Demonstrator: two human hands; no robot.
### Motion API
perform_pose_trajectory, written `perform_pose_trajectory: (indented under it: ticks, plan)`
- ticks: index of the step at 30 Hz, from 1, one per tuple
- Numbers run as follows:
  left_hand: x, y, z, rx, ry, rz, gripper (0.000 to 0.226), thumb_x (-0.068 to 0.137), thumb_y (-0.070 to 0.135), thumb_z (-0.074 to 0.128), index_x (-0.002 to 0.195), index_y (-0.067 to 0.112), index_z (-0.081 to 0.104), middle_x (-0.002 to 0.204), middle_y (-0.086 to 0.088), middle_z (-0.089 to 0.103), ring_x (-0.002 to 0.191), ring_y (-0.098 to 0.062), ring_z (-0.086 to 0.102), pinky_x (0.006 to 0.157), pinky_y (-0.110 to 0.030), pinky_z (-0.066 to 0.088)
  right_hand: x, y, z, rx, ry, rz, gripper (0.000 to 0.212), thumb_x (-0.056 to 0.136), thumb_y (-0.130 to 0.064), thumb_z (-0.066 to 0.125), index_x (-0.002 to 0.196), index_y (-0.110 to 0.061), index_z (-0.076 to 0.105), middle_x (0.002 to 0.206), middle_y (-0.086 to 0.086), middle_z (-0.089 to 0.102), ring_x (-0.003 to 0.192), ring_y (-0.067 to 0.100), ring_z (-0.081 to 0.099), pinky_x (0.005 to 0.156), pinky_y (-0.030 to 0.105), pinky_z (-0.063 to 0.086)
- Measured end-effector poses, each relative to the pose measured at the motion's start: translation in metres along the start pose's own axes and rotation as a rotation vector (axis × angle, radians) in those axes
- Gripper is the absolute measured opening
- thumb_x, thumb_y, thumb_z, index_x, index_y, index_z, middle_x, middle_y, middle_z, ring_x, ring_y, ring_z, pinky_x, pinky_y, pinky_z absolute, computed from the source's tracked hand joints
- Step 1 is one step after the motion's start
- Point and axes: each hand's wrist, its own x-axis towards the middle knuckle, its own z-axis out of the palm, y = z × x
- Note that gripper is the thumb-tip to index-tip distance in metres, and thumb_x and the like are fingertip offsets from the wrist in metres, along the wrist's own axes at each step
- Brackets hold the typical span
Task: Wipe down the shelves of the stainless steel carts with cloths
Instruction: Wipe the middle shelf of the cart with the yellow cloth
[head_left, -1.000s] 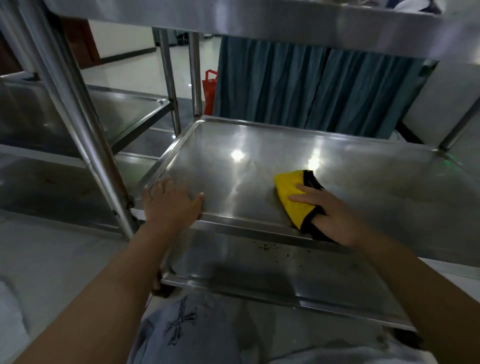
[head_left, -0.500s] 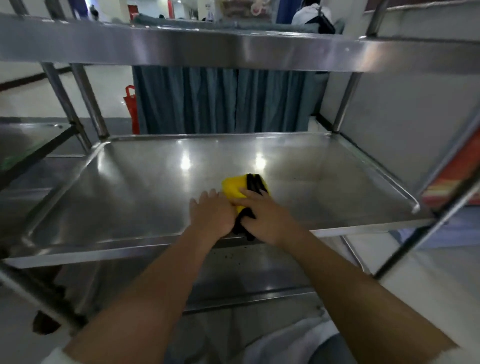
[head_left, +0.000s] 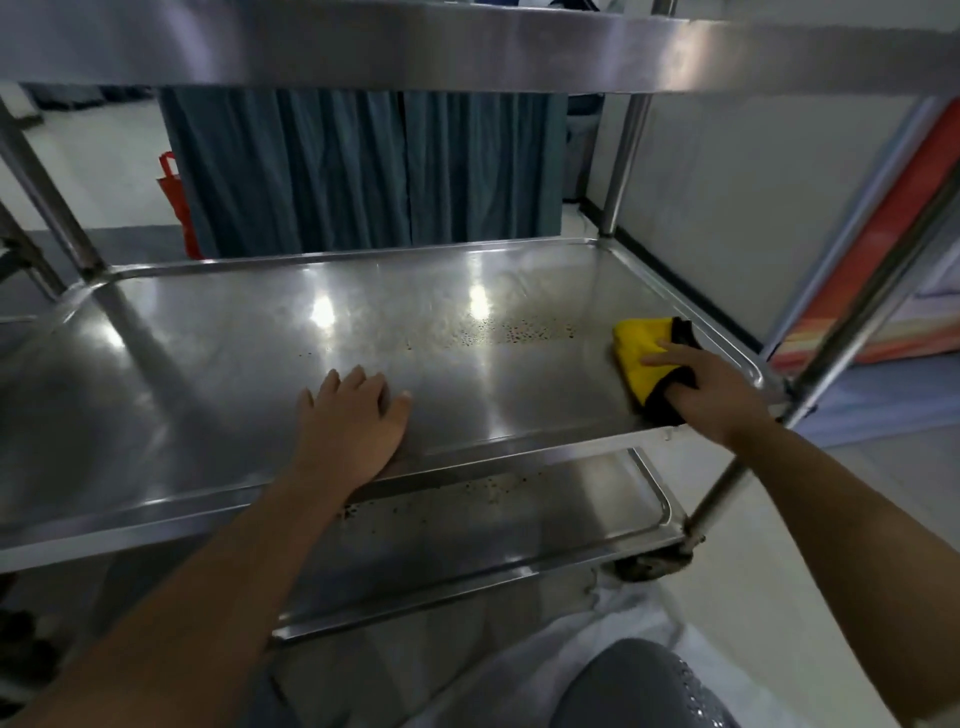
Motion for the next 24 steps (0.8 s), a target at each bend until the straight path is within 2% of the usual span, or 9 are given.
perform_pose_trajectory:
  ticks: [2, 4, 6, 8, 11, 14, 17, 21, 24]
  plan:
    - [0.006, -0.002, 0.002, -0.048, 0.027, -0.013, 0.038, 0.092, 0.048, 0.022, 0.088, 0.022, 0.049, 0.097, 0.003, 0.05, 0.113, -0.029, 0.049, 0.102, -0.055, 0.034, 0.007, 0.002, 0.002, -0.004, 0.079, 0.045, 0.034, 0.086, -0.016, 0.054, 0.112, -0.035, 0.065, 0.143, -0.004, 0.048, 0.129, 0.026, 0.045, 0.106, 0.04, 0.036]
    - [0.01, -0.006, 0.005, -0.054, 0.03, -0.014, 0.038, 0.093, 0.048, 0.023, 0.091, 0.021, 0.051, 0.099, 0.003, 0.052, 0.116, -0.03, 0.049, 0.104, -0.056, 0.033, 0.013, -0.004, 0.01, -0.06, 0.13, 0.101, 0.03, 0.086, -0.023, 0.053, 0.11, -0.037, 0.065, 0.139, -0.002, 0.053, 0.122, 0.03, 0.051, 0.099, 0.039, 0.04]
    - [0.014, -0.01, 0.008, -0.039, 0.039, -0.01, 0.041, 0.094, 0.048, 0.025, 0.095, 0.019, 0.054, 0.102, 0.0, 0.054, 0.117, -0.033, 0.05, 0.103, -0.058, 0.033, 0.016, -0.015, 0.021, -0.164, 0.151, 0.122, 0.029, 0.085, -0.027, 0.052, 0.108, -0.037, 0.066, 0.131, 0.0, 0.058, 0.113, 0.033, 0.055, 0.087, 0.038, 0.041]
    - [0.017, -0.014, 0.009, -0.02, 0.047, -0.006, 0.046, 0.095, 0.05, 0.024, 0.1, 0.017, 0.056, 0.108, -0.004, 0.057, 0.118, -0.035, 0.05, 0.103, -0.059, 0.034, 0.017, -0.029, 0.033, -0.221, 0.128, 0.112, 0.031, 0.083, -0.026, 0.05, 0.108, -0.036, 0.066, 0.131, -0.001, 0.057, 0.113, 0.033, 0.053, 0.081, 0.037, 0.04]
    - [0.025, -0.021, 0.01, 0.001, 0.03, -0.002, 0.05, 0.095, 0.053, 0.023, 0.107, 0.017, 0.055, 0.117, -0.006, 0.057, 0.122, -0.034, 0.047, 0.106, -0.059, 0.032, 0.017, -0.061, 0.052, -0.201, 0.056, 0.086, 0.038, 0.081, -0.026, 0.051, 0.115, -0.037, 0.064, 0.145, -0.006, 0.045, 0.126, 0.03, 0.045, 0.094, 0.041, 0.044]
    - [0.034, -0.027, 0.01, -0.008, 0.029, 0.01, 0.05, 0.095, 0.053, 0.025, 0.11, 0.016, 0.055, 0.12, -0.007, 0.056, 0.124, -0.035, 0.046, 0.107, -0.059, 0.031, 0.01, -0.113, 0.088, -0.17, -0.034, -0.098, 0.039, 0.08, -0.028, 0.055, 0.117, -0.038, 0.062, 0.147, -0.009, 0.042, 0.133, 0.028, 0.039, 0.101, 0.044, 0.042]
    - [0.039, -0.034, 0.008, -0.017, 0.037, 0.041, 0.045, 0.095, 0.051, 0.027, 0.105, 0.016, 0.055, 0.113, -0.006, 0.057, 0.117, -0.034, 0.049, 0.102, -0.058, 0.035, 0.003, -0.149, 0.115, -0.133, -0.119, -0.246, 0.038, 0.083, -0.032, 0.053, 0.12, -0.04, 0.059, 0.148, -0.012, 0.04, 0.139, 0.028, 0.031, 0.102, 0.046, 0.04]
    - [0.041, -0.041, 0.005, -0.004, 0.026, 0.067, 0.043, 0.095, 0.048, 0.026, 0.107, 0.018, 0.053, 0.113, -0.004, 0.056, 0.113, -0.03, 0.05, 0.099, -0.054, 0.038, 0.008, -0.124, 0.094, -0.077, -0.099, -0.218, 0.038, 0.083, -0.022, 0.057, 0.117, -0.037, 0.063, 0.145, -0.011, 0.045, 0.135, 0.019, 0.038, 0.101, 0.038, 0.042]
    - [0.04, -0.04, 0.003, -0.027, 0.021, 0.052, 0.043, 0.095, 0.046, 0.027, 0.112, 0.017, 0.053, 0.116, -0.005, 0.055, 0.117, -0.031, 0.047, 0.102, -0.055, 0.035, 0.015, -0.079, 0.06, -0.112, 0.01, -0.074, 0.038, 0.081, -0.018, 0.06, 0.115, -0.033, 0.065, 0.142, -0.007, 0.048, 0.129, 0.02, 0.045, 0.098, 0.032, 0.04]
